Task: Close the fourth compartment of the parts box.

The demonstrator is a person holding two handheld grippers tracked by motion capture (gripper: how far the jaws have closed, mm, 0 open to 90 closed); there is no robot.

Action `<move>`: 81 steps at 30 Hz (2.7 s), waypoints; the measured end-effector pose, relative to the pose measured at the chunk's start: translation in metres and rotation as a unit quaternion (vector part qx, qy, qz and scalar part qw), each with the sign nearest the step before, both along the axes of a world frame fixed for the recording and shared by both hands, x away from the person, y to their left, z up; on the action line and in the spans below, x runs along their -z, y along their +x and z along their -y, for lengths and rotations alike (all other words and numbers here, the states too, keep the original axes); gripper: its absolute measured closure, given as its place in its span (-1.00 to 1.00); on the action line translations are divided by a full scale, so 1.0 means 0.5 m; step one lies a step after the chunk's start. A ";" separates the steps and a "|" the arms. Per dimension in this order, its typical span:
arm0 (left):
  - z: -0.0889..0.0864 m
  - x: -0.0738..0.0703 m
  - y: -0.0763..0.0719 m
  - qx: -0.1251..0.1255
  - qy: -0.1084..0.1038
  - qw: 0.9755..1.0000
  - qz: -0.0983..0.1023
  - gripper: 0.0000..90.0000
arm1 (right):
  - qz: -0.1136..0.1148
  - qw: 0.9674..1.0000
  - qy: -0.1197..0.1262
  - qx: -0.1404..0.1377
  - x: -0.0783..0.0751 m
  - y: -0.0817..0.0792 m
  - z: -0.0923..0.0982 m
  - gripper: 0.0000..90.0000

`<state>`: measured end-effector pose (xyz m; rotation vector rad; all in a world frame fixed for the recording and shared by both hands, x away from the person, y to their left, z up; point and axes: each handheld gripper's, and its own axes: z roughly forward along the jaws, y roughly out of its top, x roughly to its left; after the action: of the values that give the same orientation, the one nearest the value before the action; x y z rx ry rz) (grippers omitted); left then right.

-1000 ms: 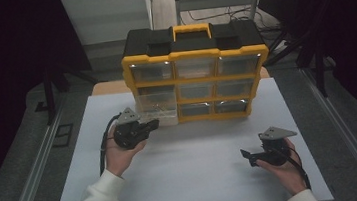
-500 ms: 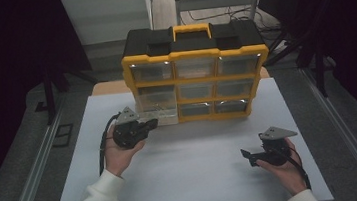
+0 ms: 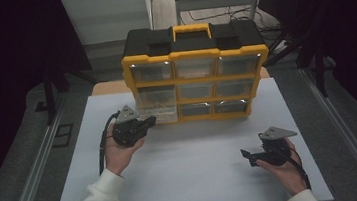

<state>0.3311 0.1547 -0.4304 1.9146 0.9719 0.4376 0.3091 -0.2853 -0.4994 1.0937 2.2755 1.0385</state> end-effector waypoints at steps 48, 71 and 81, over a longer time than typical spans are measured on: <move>0.015 -0.020 0.093 0.004 -0.032 0.999 -0.010 0.99 | 0.000 1.000 0.002 0.001 -0.001 -0.001 0.001 -0.77; 0.017 -0.020 0.135 -0.012 -0.036 0.999 -0.015 0.99 | -0.001 1.000 0.002 0.002 -0.001 -0.002 0.002 -0.77; 0.018 -0.018 0.144 -0.018 -0.038 0.999 -0.010 0.99 | -0.001 1.000 0.002 0.003 -0.001 -0.003 0.003 -0.77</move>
<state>0.4031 0.1458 -0.4215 1.8396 1.0225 0.3975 0.3078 -0.2868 -0.4989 1.1023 2.2714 1.0400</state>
